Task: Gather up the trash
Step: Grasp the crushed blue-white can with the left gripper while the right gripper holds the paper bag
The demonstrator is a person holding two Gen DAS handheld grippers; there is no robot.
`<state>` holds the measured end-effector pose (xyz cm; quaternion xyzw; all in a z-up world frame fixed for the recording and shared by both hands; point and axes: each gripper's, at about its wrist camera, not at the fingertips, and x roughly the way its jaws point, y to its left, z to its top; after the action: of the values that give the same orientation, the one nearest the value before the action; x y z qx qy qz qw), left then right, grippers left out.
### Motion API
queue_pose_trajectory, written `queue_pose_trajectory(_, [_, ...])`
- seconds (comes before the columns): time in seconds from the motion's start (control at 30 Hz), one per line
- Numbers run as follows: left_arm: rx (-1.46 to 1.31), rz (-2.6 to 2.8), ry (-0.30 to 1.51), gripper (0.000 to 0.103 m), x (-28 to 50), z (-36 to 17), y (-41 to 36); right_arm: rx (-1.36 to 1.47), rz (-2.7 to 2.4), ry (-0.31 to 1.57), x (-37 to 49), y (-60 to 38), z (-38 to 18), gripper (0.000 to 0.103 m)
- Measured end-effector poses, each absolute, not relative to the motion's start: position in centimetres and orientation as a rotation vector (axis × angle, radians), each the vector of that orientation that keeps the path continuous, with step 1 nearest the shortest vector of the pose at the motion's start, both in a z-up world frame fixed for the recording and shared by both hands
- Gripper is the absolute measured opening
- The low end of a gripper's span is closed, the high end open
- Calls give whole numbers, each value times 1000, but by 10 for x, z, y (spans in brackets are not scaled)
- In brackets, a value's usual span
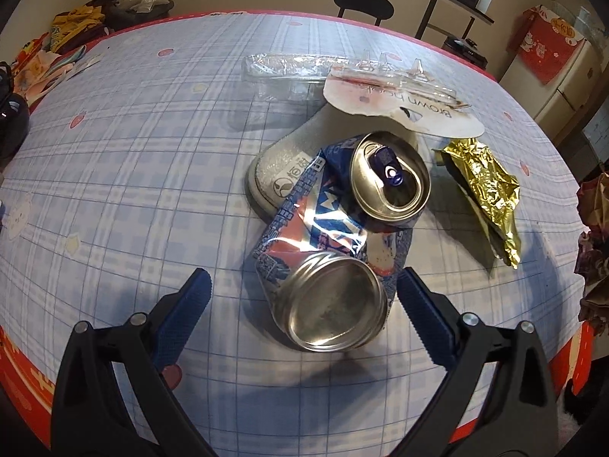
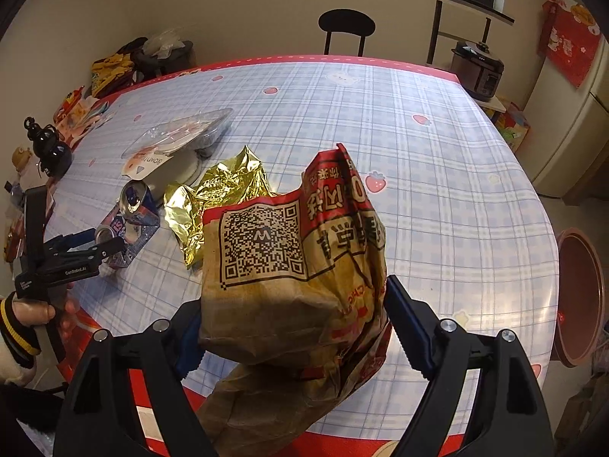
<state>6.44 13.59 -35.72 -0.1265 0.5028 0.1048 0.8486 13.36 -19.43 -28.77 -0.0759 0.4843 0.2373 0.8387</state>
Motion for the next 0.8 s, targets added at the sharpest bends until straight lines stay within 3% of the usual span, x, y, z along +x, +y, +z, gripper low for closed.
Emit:
queue_pose_trajectory(0.17, [-266,251,1062,92,59,-363,141,-164,503,1025,134,-194,-288,81])
queue_pose_trajectory(0.23, [-266,248,1050,78,56,-361,142,-167,509,1023,134,-192,-287,81])
queue_pose_trajectory(0.27, [-274,235,1041,61,55,-359,143,-170,512,1022,135,-191,-286,81])
queue_pose_trajectory(0.3, [-292,221,1041,58,54,-357,145,-173,516,1020,135,-190,-286,81])
queue_pose_trajectory(0.8, [-353,271,987,57,10,-330,162,-218,613,971,137,-157,-262,81])
